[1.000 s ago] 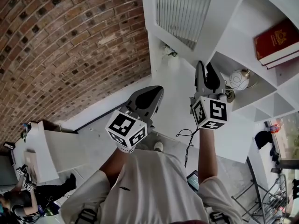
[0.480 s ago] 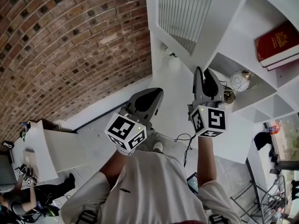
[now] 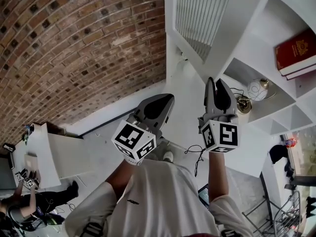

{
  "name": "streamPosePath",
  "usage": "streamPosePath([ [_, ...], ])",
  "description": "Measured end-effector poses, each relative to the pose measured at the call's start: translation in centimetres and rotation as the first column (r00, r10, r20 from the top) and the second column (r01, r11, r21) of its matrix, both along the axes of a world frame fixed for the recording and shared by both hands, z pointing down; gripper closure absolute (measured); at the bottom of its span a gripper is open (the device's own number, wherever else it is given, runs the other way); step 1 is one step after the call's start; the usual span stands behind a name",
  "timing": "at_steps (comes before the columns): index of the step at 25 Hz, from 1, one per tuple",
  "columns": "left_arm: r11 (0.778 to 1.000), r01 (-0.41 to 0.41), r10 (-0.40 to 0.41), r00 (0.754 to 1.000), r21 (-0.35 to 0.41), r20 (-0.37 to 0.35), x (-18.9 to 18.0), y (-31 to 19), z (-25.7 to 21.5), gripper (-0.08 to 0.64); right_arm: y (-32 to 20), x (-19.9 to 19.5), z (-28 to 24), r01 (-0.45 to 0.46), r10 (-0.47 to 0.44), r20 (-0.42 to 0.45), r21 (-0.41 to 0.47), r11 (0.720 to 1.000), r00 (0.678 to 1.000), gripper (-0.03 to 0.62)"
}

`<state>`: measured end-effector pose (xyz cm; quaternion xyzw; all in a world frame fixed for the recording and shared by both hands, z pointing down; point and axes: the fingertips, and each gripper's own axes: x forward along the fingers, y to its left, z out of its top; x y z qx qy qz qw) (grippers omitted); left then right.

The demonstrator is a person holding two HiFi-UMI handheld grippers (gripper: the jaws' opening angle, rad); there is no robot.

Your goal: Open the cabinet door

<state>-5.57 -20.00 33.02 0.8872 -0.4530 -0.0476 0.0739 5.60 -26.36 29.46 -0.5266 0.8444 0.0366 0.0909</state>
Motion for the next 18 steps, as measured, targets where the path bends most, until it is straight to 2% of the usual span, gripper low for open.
streamPosePath([
  [18,0.999,0.051,-0.051,0.999,-0.005,0.005,-2.0,0.2,0.3,0.551,2.3,-3.1,-0.1,0.076,-0.076,-0.013,0.011,0.997,0.997,0.518],
])
